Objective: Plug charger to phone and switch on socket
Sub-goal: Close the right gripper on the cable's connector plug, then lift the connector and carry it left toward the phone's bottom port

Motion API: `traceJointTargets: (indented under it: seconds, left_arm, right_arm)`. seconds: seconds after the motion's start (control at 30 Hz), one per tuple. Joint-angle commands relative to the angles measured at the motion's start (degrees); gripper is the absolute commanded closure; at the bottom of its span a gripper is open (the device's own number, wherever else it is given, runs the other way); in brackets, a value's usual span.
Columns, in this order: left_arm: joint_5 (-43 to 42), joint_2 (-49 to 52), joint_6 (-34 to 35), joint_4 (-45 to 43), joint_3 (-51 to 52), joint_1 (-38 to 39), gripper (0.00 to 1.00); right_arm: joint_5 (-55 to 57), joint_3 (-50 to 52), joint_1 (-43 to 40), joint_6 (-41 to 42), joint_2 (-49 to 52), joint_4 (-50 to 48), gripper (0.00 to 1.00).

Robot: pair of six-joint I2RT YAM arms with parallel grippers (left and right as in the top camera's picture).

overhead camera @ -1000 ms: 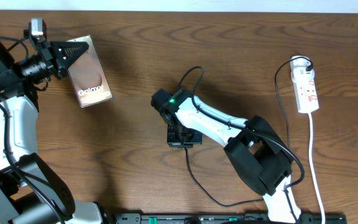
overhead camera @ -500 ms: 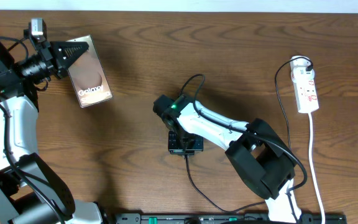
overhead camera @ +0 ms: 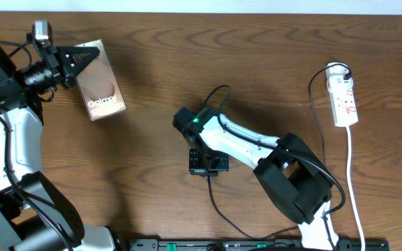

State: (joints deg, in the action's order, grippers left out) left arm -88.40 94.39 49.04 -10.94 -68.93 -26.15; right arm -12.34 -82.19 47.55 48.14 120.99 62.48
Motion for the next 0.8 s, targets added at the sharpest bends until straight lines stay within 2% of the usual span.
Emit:
traceJointTargets:
  seconds: [0.0, 0.33, 0.43, 0.53, 0.63, 0.77]
  left_arm:
    - [-1.6, -0.1, -0.6, -0.3, -0.3, -0.1, 0.93]
    - [-1.6, -0.1, -0.6, -0.3, -0.3, -0.1, 0.93]
    - [-1.6, -0.1, -0.6, -0.3, -0.3, -0.1, 0.93]
    - [-1.6, -0.1, -0.6, -0.3, -0.3, -0.1, 0.92]
    - [-1.6, -0.1, -0.6, -0.3, -0.3, -0.1, 0.93]
    - [-1.6, -0.1, -0.6, -0.3, -0.3, -0.1, 0.93]
  right_arm:
    - [0.0, 2.8, 0.7, -0.4, 1.9, -0.5, 0.99]
    - [-1.1, 4.2, 0.1, -0.4, 1.9, -1.9, 0.99]
    - [-2.5, 3.5, -1.5, -2.8, 1.9, -2.5, 0.99]
    - [-10.0, 1.0, -4.1, -12.9, 1.9, -6.3, 0.99]
    - [-25.7, -2.9, -7.3, -26.9, 1.9, -10.8, 0.99]
    - [-44.6, -6.1, -10.2, -40.6, 1.9, -14.6, 0.99]
